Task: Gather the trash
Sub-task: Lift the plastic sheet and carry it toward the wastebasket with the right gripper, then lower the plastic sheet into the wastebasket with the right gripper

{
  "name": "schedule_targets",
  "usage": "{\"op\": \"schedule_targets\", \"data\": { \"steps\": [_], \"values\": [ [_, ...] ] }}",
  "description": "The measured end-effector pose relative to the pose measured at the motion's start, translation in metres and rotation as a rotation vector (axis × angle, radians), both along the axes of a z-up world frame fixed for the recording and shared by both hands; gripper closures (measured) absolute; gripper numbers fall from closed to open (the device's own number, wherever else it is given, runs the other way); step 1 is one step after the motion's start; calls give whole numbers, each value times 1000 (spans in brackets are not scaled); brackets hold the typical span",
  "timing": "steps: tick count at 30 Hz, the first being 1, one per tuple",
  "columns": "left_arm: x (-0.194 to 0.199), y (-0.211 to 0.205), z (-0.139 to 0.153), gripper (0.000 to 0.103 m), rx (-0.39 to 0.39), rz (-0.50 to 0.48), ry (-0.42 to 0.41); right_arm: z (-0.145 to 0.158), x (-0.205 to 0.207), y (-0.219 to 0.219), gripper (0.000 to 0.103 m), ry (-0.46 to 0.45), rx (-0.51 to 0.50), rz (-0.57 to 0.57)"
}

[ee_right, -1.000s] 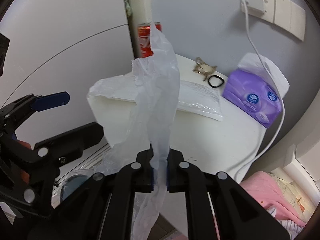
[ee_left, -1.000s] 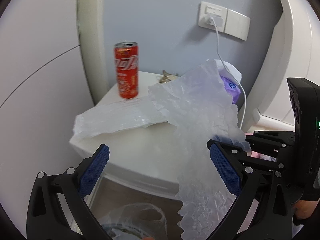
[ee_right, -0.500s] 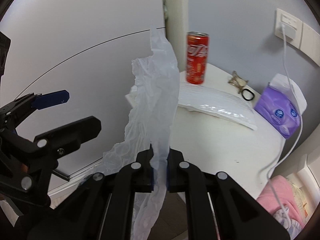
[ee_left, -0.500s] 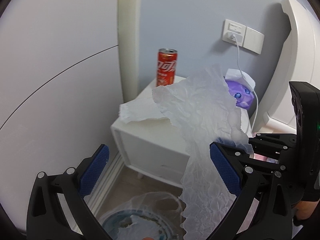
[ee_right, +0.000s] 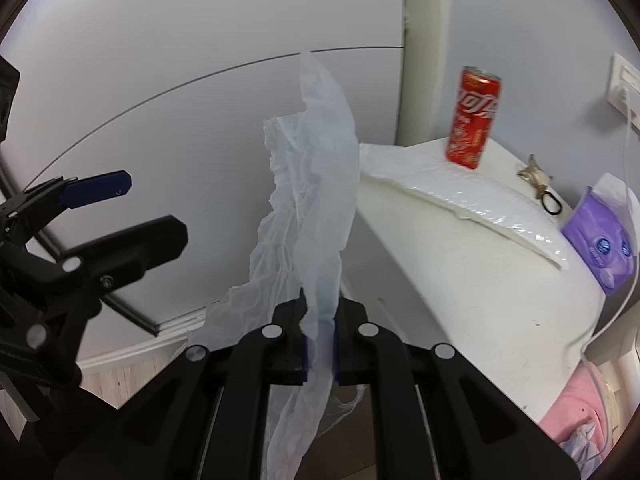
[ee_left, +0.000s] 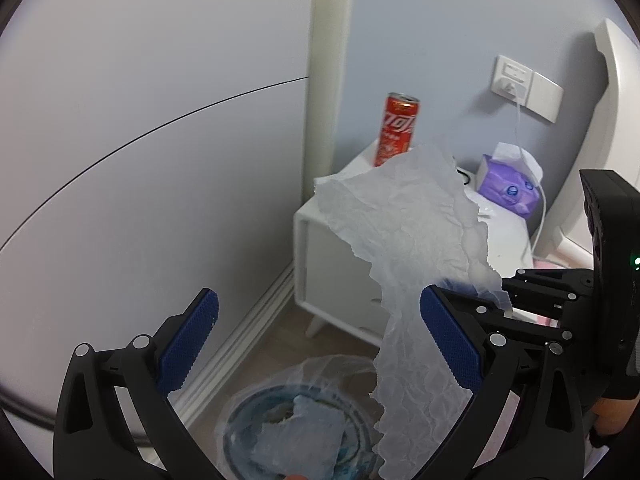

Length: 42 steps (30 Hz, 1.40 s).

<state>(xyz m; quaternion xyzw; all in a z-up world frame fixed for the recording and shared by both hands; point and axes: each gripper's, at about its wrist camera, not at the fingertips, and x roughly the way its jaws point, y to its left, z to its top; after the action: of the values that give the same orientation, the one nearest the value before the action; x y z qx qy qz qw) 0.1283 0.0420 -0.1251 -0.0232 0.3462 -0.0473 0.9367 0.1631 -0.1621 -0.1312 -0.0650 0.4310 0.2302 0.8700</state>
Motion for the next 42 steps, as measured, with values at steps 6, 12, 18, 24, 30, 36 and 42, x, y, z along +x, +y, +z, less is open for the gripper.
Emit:
{"op": "schedule_targets", "data": {
  "steps": [6,12,18,24,30,36,42],
  "values": [
    [-25,26,-12,5,-19,87,17,-13,-9,25,94,13,-17,77],
    [-45,49,-24,5,-21,144,40,-24,-17,50,94,28,-23,143],
    [-57,69,-38,5,-29,182,54,-45,-16,67,94,55,-37,183],
    [-58,85,-68,5,-44,204,88,-87,-6,79,94,114,-74,224],
    [-51,93,-108,5,-26,191,130,-133,-11,89,94,187,-122,268],
    [-35,88,-141,5,-17,158,183,-169,-9,101,94,246,-154,298],
    [-32,86,-170,5,-6,130,229,-205,-20,114,94,278,-184,330]
  ]
}}
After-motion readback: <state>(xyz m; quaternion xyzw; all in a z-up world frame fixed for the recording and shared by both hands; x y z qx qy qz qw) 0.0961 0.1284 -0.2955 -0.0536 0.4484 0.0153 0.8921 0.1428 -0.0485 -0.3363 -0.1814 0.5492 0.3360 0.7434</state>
